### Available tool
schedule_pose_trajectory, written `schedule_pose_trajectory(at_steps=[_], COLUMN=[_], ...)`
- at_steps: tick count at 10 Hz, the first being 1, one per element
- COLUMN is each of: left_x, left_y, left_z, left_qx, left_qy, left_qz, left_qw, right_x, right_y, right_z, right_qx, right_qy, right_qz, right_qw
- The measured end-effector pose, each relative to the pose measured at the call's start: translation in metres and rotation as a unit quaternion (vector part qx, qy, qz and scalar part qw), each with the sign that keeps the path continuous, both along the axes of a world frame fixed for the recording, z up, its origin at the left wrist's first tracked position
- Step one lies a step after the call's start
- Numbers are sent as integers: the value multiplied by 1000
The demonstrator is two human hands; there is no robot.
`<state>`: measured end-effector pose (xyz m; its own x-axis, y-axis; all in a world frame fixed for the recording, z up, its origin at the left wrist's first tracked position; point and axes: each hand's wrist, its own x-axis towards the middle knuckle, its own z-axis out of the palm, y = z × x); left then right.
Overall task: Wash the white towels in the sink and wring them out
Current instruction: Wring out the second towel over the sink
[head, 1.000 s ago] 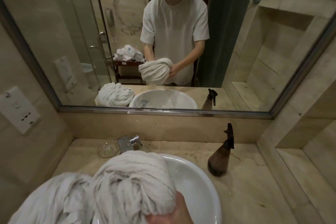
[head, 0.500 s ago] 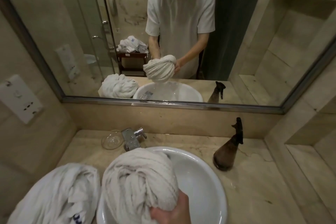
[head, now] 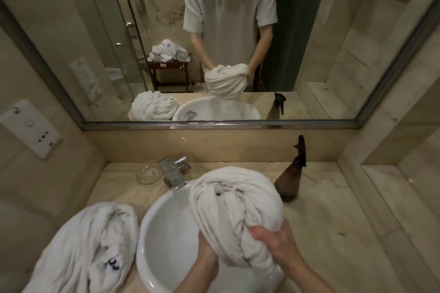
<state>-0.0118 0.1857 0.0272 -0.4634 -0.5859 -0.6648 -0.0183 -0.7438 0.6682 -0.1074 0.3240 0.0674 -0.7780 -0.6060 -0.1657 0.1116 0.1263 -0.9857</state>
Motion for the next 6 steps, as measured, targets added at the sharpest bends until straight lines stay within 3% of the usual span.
schedule_pose_trajectory(at_steps=[1,3,4,6], left_x=[-26,-77,-98,-115], left_y=[44,100,122,139], left_z=[33,7,5,-24], left_qx=[38,-92,-53,-158], left_qy=[9,-90,-60,-71], left_qz=[-17,-161,-230,-351], left_qw=[999,979,970,920], right_x=[-24,-66,-85,-111], right_y=[35,121,147,150], right_z=[4,-11,-30,-70], right_qx=[7,102,216,360], right_qy=[-7,25,38,11], right_qz=[-57,-156,-194,-221], right_qw=[998,982,956,907])
